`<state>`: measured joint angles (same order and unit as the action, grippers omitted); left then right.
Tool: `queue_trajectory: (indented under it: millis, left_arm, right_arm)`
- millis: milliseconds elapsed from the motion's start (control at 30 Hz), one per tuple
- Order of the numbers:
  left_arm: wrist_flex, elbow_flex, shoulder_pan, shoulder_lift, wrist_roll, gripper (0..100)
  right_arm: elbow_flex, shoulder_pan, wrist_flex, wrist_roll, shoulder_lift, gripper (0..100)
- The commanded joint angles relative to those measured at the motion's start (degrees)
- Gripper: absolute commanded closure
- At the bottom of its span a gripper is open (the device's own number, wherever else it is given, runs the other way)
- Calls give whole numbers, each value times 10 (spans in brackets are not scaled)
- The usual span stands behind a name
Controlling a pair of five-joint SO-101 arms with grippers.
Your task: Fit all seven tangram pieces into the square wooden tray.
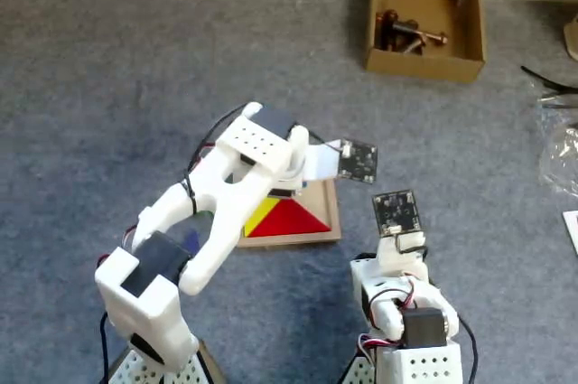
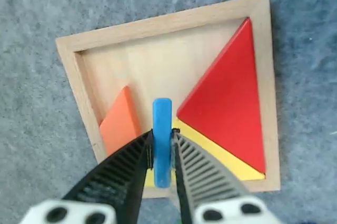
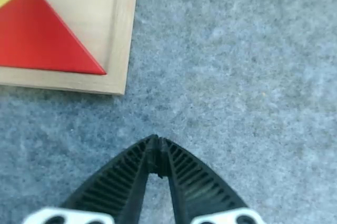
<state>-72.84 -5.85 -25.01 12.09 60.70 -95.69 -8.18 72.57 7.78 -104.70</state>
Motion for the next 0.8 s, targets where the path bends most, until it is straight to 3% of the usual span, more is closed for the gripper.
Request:
queue_trajectory:
  millis: [0, 233, 400, 767]
  left_arm:
    - [14, 12, -5, -7, 4, 995]
    - [117, -69, -5, -7, 4, 995]
    - [120, -76, -7, -8, 2, 995]
    - [2, -50, -8, -7, 4, 995]
  right_arm:
    - [-67, -6, -10, -4, -5, 993]
    - [-67, -6, -10, -4, -5, 993]
    - [-67, -6, -10, -4, -5, 993]
    - [-67, -6, -10, -4, -5, 993]
